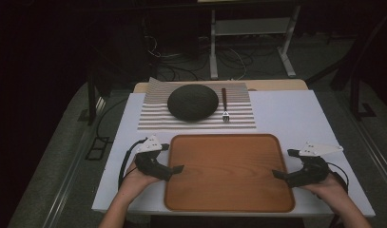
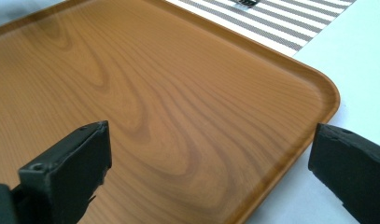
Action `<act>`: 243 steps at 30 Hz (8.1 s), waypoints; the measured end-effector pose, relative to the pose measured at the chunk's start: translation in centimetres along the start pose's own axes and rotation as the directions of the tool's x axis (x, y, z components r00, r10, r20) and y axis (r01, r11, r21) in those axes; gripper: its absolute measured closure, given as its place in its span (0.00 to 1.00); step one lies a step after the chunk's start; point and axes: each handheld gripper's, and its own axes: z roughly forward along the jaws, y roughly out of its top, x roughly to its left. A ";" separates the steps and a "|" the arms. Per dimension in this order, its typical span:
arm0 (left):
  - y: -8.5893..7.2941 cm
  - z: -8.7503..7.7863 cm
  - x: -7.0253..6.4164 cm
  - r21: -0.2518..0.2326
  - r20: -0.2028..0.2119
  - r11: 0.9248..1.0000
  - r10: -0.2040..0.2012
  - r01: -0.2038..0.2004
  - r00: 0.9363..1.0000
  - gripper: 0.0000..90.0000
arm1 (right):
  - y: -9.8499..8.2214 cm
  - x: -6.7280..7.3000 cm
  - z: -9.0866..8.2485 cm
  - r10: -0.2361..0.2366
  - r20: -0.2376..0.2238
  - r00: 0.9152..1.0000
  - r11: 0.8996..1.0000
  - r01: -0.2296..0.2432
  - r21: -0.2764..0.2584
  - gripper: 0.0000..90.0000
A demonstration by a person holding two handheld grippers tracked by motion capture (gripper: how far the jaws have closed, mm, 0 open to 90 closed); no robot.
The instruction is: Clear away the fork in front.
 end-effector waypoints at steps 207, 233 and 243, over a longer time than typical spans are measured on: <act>0.2 -0.3 0.5 -0.029 -0.049 0.999 0.025 -0.026 0.999 0.00 | 21.2 -10.2 17.7 0.193 0.124 0.973 0.952 -0.216 0.215 0.85; 0.3 -0.1 0.6 -0.038 -0.071 0.999 0.008 -0.011 0.997 0.00 | 13.9 -6.0 6.8 0.157 -0.078 0.985 0.987 -0.159 -0.020 0.85; 0.6 -0.3 0.2 -0.054 -0.072 0.998 0.008 -0.011 0.997 0.00 | 12.1 -2.5 4.9 0.092 -0.132 0.987 0.994 -0.099 -0.053 0.85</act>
